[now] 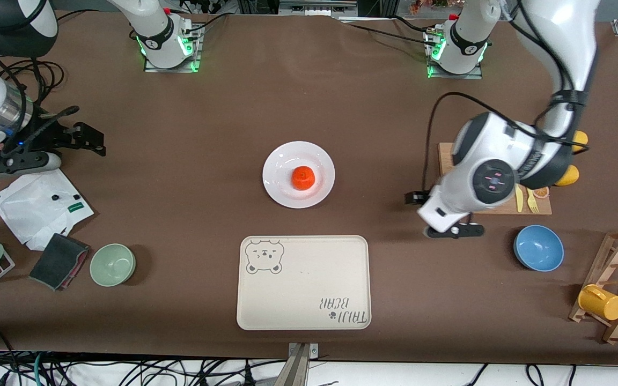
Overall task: Place orange and plate with both arms
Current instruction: 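Release the orange on the plate while the right gripper reaches out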
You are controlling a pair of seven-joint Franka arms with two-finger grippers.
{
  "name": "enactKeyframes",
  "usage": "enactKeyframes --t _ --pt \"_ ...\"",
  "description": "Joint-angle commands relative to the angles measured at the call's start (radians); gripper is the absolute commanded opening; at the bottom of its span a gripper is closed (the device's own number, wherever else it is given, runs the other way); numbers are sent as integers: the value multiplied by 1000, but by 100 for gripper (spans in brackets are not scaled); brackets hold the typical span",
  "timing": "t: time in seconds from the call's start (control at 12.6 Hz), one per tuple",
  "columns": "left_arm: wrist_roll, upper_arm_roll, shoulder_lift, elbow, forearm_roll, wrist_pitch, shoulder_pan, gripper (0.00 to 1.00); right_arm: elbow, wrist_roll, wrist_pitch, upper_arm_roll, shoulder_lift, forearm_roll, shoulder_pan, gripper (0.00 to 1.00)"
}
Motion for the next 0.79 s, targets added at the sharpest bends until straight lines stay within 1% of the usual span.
enactKeyframes --t 0.0,0.08,0.24,0.32,0.4,0.48,0.55,0.63,0.71 --pt "87 -25 -152 -21 5 -58 73 100 -8 2 25 16 17 53 0 100" --pt "99 -24 -204 -21 14 -104 73 100 -7 2 29 20 26 70 0 100" --pt "149 -21 -309 -21 14 -208 74 100 -5 2 38 26 37 154 0 100" --pt "160 -16 -349 -27 10 -231 77 100 -7 2 38 26 41 180 15 100" --pt "160 -13 -393 -50 -7 -237 96 100 -7 2 38 26 58 188 26 100" --pt "195 19 -442 -99 -67 -221 90 100 -7 2 36 26 70 213 27 100" --pt "212 87 -497 -163 -102 -163 52 100 -7 2 33 26 86 257 27 100" --pt "216 121 -516 -208 -108 -115 10 100 -8 0 30 26 93 288 27 100" --pt "217 128 -521 -210 -109 -115 -2 100 -5 0 29 27 104 296 29 100"
